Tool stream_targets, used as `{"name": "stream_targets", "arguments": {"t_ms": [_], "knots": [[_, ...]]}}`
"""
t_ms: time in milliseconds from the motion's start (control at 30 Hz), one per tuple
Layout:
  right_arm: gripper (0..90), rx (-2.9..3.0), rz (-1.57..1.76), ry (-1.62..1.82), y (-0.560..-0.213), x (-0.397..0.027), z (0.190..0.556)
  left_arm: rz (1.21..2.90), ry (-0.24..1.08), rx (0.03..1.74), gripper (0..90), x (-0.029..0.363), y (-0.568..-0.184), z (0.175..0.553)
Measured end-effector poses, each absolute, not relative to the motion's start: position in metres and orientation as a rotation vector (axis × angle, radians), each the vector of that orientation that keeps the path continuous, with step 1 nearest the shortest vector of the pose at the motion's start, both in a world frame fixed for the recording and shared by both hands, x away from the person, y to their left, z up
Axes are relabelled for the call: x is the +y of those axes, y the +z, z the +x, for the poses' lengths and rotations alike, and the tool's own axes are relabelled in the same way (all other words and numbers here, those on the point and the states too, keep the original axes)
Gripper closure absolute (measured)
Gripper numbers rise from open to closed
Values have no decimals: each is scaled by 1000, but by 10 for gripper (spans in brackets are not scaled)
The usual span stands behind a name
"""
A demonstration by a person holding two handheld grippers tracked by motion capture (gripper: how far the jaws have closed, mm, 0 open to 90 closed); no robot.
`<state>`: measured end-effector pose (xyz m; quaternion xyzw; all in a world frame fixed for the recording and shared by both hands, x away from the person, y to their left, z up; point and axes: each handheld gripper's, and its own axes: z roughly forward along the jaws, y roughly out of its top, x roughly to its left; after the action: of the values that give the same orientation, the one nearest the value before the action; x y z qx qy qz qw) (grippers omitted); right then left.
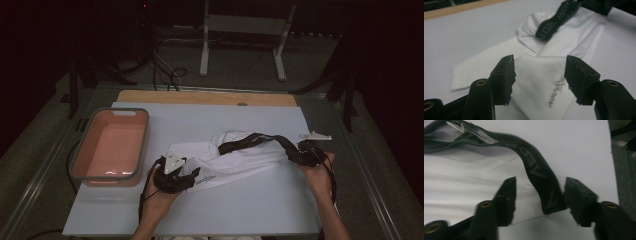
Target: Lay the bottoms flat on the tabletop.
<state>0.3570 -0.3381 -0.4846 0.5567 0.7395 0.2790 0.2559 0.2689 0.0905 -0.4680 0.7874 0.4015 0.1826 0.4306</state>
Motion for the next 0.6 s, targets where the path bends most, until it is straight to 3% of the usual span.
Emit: {"name": "stream_targets", "arguments": {"t_ms": [167,600], "knots": [[365,1958,1488,798,-475,-334,347,2013,414,963,445,77,-477,267],[381,2047,1425,931,-479,-309,323,2090,347,940,494,60,-495,267]]}}
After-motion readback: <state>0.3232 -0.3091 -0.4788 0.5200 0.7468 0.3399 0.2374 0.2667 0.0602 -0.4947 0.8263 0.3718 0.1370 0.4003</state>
